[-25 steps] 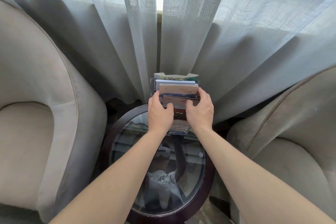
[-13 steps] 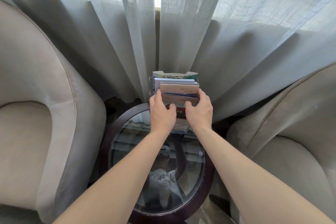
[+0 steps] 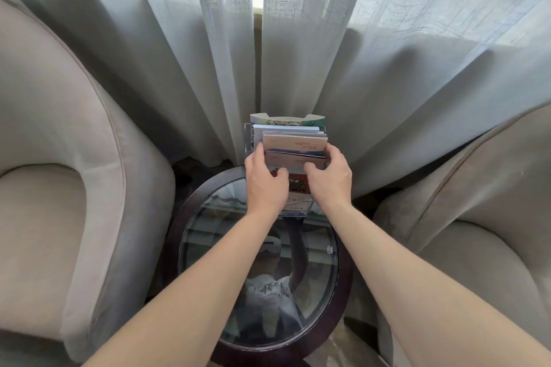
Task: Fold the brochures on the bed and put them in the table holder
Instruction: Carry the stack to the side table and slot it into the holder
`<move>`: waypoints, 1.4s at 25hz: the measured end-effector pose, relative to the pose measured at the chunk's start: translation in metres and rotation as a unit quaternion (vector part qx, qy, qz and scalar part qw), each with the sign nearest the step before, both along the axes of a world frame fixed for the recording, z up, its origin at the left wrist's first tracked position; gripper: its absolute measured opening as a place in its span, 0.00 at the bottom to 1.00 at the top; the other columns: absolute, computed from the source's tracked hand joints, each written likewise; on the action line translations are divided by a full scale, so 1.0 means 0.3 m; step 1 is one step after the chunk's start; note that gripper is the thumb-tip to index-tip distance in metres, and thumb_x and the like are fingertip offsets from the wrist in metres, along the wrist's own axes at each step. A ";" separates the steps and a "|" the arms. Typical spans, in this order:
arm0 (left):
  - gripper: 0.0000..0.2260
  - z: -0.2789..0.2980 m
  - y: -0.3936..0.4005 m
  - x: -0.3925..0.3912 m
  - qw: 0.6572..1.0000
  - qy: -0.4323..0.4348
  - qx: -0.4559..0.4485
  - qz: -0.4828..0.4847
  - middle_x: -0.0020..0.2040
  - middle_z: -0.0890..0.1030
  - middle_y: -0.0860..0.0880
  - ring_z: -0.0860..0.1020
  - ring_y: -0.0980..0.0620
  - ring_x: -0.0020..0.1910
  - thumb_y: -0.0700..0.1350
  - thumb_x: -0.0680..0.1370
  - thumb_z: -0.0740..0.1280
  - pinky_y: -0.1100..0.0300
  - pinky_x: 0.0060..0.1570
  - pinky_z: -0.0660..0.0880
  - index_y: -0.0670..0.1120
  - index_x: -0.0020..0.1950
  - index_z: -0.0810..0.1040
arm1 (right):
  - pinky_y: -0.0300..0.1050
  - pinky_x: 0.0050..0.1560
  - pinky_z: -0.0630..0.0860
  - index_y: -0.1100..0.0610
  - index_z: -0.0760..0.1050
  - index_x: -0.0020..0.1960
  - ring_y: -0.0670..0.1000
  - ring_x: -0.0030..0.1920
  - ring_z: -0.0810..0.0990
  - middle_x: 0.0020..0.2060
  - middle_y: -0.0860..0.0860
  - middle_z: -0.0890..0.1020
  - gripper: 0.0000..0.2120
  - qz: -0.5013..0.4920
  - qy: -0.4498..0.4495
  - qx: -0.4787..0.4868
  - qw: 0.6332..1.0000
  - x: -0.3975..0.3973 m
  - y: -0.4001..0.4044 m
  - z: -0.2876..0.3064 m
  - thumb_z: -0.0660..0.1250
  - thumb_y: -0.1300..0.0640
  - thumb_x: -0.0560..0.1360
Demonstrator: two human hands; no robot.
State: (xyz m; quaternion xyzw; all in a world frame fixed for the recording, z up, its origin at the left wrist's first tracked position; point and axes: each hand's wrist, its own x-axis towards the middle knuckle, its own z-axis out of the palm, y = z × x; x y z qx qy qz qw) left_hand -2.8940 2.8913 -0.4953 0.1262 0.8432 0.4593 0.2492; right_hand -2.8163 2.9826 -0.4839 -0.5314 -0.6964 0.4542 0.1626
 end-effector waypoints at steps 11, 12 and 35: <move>0.31 -0.002 -0.018 0.000 1.000 0.016 0.006 -0.018 0.71 0.70 0.52 0.68 0.52 0.69 0.40 0.77 0.65 0.55 0.68 0.67 0.56 0.77 0.59 | 0.48 0.66 0.71 0.49 0.70 0.72 0.49 0.62 0.74 0.62 0.48 0.76 0.27 0.022 -0.013 0.022 0.999 0.006 -0.007 -0.020 0.68 0.59 0.74; 0.31 -0.003 -0.018 0.002 1.000 0.013 0.006 -0.017 0.71 0.71 0.52 0.68 0.51 0.70 0.40 0.77 0.65 0.53 0.69 0.68 0.56 0.78 0.59 | 0.48 0.66 0.72 0.48 0.70 0.72 0.49 0.62 0.74 0.62 0.48 0.76 0.28 0.021 -0.013 0.020 0.999 0.005 -0.006 -0.022 0.68 0.59 0.73; 0.30 0.013 -0.011 0.005 0.999 0.028 0.009 0.031 0.73 0.63 0.53 0.66 0.58 0.68 0.43 0.78 0.66 0.54 0.68 0.67 0.52 0.78 0.58 | 0.48 0.56 0.77 0.48 0.79 0.60 0.50 0.55 0.80 0.53 0.46 0.83 0.12 -0.032 -0.002 0.037 0.999 -0.009 0.045 -0.026 0.62 0.51 0.79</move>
